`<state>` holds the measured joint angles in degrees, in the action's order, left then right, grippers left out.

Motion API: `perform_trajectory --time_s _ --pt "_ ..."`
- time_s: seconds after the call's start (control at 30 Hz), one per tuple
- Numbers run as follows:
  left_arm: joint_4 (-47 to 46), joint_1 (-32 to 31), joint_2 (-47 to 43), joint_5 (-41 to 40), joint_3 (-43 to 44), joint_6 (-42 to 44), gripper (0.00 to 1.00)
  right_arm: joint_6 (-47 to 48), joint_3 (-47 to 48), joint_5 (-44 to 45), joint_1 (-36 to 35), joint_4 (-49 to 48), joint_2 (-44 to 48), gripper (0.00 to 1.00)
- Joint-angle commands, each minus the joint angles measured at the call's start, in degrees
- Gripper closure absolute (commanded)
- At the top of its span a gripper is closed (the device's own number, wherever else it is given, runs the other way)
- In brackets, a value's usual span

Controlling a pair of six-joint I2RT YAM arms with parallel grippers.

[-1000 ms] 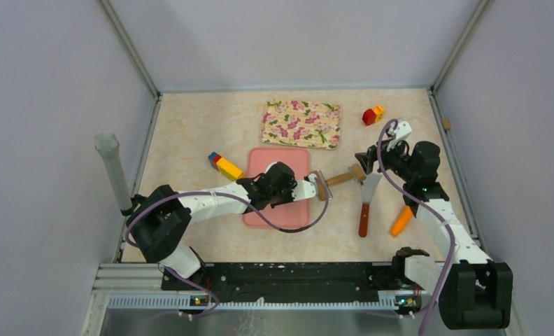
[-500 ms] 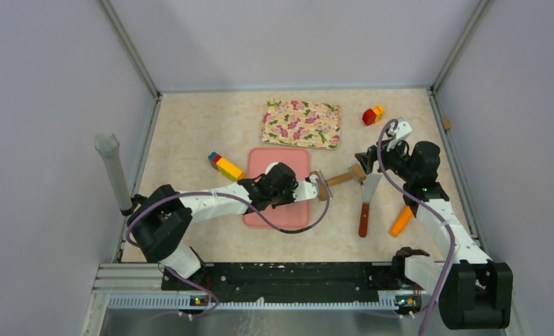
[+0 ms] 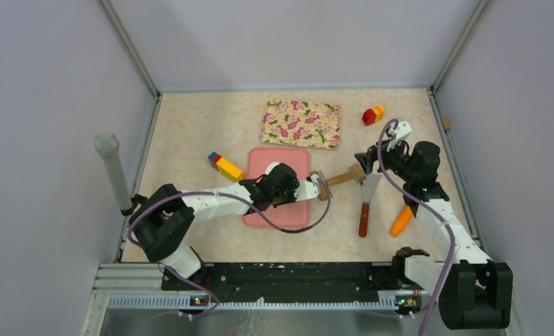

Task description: Roll out the dumpling wrappers from the dough

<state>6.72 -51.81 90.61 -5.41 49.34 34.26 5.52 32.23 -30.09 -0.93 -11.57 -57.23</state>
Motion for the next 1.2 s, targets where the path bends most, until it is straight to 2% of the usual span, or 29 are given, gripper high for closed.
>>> perform_trajectory --time_s 0.0,0.13,0.27,0.43,0.5,0.6,0.73,0.97,1.07,1.1,1.17 --pt "-2.85 -0.14 -0.46 -1.25 0.27 0.15 0.95 -0.47 -0.23 -1.03 0.67 -3.19 0.41 0.19" --pt "-2.49 -0.23 -0.43 -0.91 0.31 0.14 0.93 -0.55 -0.24 -1.03 0.68 -3.19 0.39 0.19" --pt "-1.73 -0.19 -0.34 -0.05 0.13 0.15 0.87 -0.6 -0.24 -1.03 0.67 -3.26 0.45 0.19" --pt "-1.79 -0.22 -0.22 -0.52 -0.14 0.35 0.69 -0.6 -0.3 -1.12 0.67 -3.28 0.45 0.19" --pt "-1.93 -0.2 -0.57 -0.57 -0.16 0.26 0.66 -0.6 -0.32 -1.12 0.67 -3.28 0.42 0.19" --pt "-2.11 -0.21 -1.8 -0.74 -0.17 -0.02 0.56 -0.6 -0.32 -1.12 0.67 -3.28 0.46 0.19" --pt "-1.43 -0.14 -5.91 0.44 -0.33 -0.66 0.42 -0.6 -0.4 -1.12 0.67 -3.28 0.27 0.19" --pt "2.05 -0.13 -14.63 4.91 -0.58 -2.26 0.24 -1.21 0.25 -1.47 0.67 -3.23 -1.14 0.19" --pt "2.47 1.32 -17.75 5.08 -0.51 -4.15 0.2 -3.97 3.16 -5.01 0.67 -1.85 -3.02 0.2" --pt "2.34 2.9 -18.67 7.62 -0.42 -5.16 0.2 -5.82 4.81 -7.45 0.67 -1.41 -4.2 0.22" --pt "2.64 8.57 -19.62 13.4 0.21 -8.32 0.25 -9.41 8.63 -11.98 0.47 -0.8 -7.35 0.28"
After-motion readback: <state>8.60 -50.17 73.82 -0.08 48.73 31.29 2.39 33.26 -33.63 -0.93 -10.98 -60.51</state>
